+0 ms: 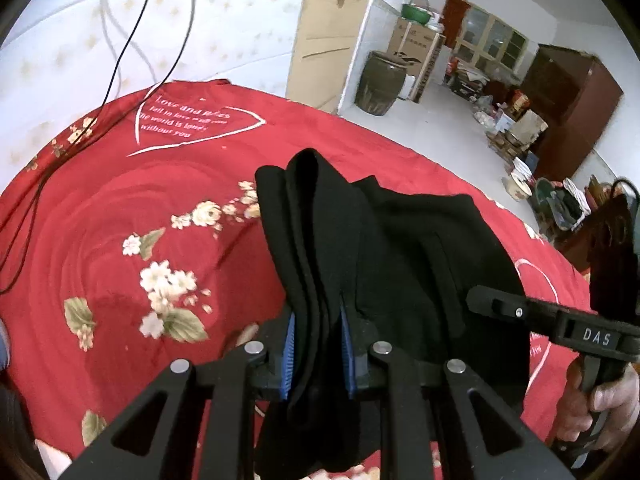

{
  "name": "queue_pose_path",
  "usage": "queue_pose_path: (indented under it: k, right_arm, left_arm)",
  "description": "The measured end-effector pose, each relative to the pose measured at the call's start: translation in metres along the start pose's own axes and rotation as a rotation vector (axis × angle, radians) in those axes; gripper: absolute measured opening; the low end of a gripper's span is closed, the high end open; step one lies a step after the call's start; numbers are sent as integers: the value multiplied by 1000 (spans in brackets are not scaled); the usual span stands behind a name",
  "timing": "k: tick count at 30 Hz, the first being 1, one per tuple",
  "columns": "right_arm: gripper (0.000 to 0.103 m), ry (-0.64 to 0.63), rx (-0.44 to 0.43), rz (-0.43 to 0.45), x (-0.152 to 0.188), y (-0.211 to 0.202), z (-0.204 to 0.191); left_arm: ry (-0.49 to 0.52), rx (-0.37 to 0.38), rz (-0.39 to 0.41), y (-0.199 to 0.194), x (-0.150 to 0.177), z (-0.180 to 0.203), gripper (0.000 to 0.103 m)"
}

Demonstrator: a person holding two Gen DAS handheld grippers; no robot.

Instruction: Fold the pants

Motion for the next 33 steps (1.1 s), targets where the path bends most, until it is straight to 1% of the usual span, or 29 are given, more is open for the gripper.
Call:
queue_pose_path:
  k: [3,6,9,12,13,15,16,18,20,22,23,24,26,27,28,29,30,31,32,33]
  right_arm:
    - [18,19,-9,-6,-4,9,1]
    - [18,5,-20,-18,2,14,-5]
    - [18,17,-41,-37,6,23,-4]
    - [15,29,-52,-34,8,21,-7]
    - [15,29,-61,-27,11,16,-10]
    - [12,12,-67,-20,17,11,-17]
    - [6,8,-68,-19,21,9,-18]
    - [5,19,-72,-27,30,11,-14]
    - [5,30,-44,-66,37,22,-2]
    - [5,81,-41,-86,39,29,10]
    - [7,104,-54,-85,39,28,14]
    - [11,105,-71,-78,38,27,14]
    - [34,60,-34,-69,38,26,11]
    - [41,48,-20,-67,39,26,10]
    - [56,57,-15,-68,41,26,11]
    - [58,72,-16,-71,43,26,14]
    - [58,91,-25,-86,45,29,18]
    - [58,118,-33,-133,50,38,22]
    - [46,116,-26,-128,51,38,23]
    - [29,101,-11,-117,50,39,22]
  left_arm:
    - [-32,15,0,0,4,-10,21]
    - [-50,6,-7,1,12,-22,21]
    - [-111,-3,-29,0,22,-39,21]
    - [-167,-4,-31,-12,32,-51,21]
    - [-171,-11,-28,-18,35,-51,21]
    - [-148,-22,-29,-20,38,-51,21]
    - [-124,-30,-35,-17,40,-50,21]
    - [-103,-33,-61,-7,39,-54,22]
    - [-138,-22,-86,2,39,-66,23]
    - [-175,11,-98,4,40,-75,23]
    - [-172,13,-96,4,42,-74,23]
    - [-163,8,-94,4,42,-72,23]
    - [-156,-4,-90,5,43,-70,23]
    - [-159,-3,-86,4,44,-70,23]
    - [-172,5,-83,4,45,-71,23]
    - [-180,11,-82,4,45,-73,23]
    - [-186,13,-83,6,45,-74,23]
    - [-190,15,-86,8,45,-75,23]
    - [-193,17,-88,9,45,-77,24]
    - [-196,22,-92,9,46,-79,24]
Point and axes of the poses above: each gripper's, at about its wrist camera, not at the fingertips, and y roughly the way its jaws point, z to its right, x to its underside, the point moved 4 cm from there along y, roughly the way its jaws point, and after that the axes turned 2 degrees about -z, right-handed, at the moved point
